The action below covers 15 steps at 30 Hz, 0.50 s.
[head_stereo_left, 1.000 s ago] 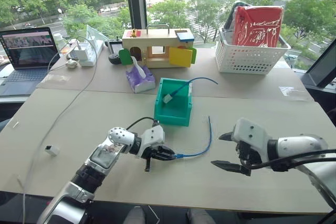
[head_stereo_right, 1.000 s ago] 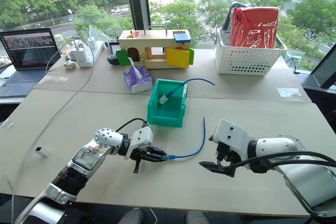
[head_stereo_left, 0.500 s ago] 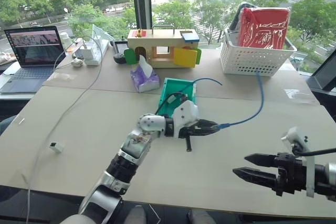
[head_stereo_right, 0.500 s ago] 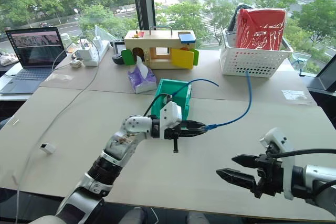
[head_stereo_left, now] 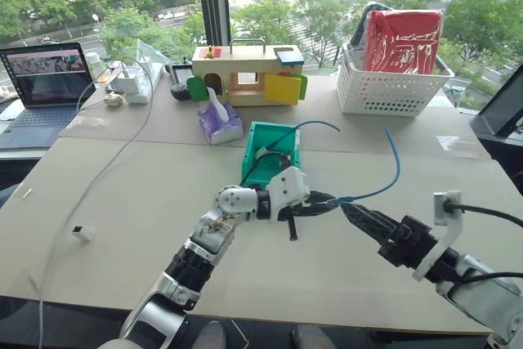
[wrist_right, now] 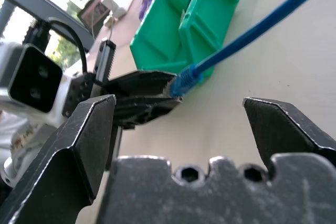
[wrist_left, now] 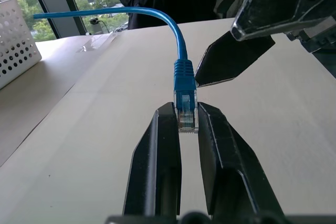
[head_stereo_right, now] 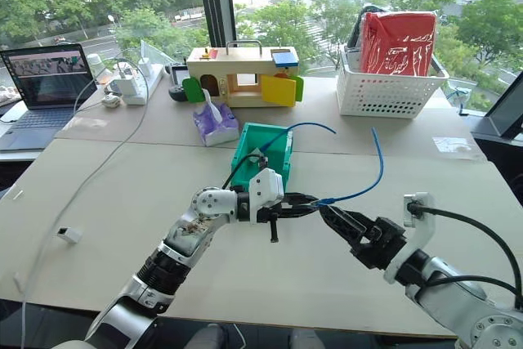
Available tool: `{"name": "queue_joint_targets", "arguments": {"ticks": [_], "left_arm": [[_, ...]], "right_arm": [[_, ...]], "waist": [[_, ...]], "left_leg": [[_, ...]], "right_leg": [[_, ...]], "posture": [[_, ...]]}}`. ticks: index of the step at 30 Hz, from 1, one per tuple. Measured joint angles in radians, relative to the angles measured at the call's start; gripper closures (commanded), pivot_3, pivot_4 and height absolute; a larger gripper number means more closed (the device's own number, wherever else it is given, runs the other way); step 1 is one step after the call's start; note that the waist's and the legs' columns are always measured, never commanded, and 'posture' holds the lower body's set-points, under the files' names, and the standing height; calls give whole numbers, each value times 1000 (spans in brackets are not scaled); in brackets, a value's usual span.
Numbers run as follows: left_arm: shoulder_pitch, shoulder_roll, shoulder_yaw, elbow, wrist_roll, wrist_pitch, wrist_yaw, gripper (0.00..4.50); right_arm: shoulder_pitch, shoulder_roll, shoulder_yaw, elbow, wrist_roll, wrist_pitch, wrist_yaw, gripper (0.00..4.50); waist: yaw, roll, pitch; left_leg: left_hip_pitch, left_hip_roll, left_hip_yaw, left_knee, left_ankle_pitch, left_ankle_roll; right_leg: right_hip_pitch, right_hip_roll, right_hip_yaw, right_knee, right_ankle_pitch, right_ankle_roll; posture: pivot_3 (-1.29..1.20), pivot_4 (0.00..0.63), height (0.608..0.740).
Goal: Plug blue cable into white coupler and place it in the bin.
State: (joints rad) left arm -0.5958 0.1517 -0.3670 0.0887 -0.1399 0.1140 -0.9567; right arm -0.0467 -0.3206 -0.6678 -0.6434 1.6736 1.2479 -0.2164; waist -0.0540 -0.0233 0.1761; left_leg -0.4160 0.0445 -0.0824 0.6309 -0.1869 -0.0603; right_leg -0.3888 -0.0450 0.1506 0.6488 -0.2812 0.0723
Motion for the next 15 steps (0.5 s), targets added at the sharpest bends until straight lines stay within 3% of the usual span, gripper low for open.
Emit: {"name": "queue_joint_targets", "arguments": {"ticks": [7, 15], "left_arm": [[7, 4, 0, -13, -4, 25, 8, 4443], [14, 21, 0, -31, -4, 36, 7, 4443]], "right_arm": [[57, -157, 164, 56, 181, -253, -129, 0], [98, -187, 279, 72, 208, -403, -124, 0]], "waist": [[-13, 0, 0], [-14, 0, 0]], "left_leg": [[0, 0, 0, 0, 0, 0], [0, 0, 0, 0, 0, 0]], "right_leg": [[0, 0, 0, 0, -2, 3], [0, 0, 0, -1, -2, 3]], "posture": [[0, 150, 740], [0, 150, 740]]}}
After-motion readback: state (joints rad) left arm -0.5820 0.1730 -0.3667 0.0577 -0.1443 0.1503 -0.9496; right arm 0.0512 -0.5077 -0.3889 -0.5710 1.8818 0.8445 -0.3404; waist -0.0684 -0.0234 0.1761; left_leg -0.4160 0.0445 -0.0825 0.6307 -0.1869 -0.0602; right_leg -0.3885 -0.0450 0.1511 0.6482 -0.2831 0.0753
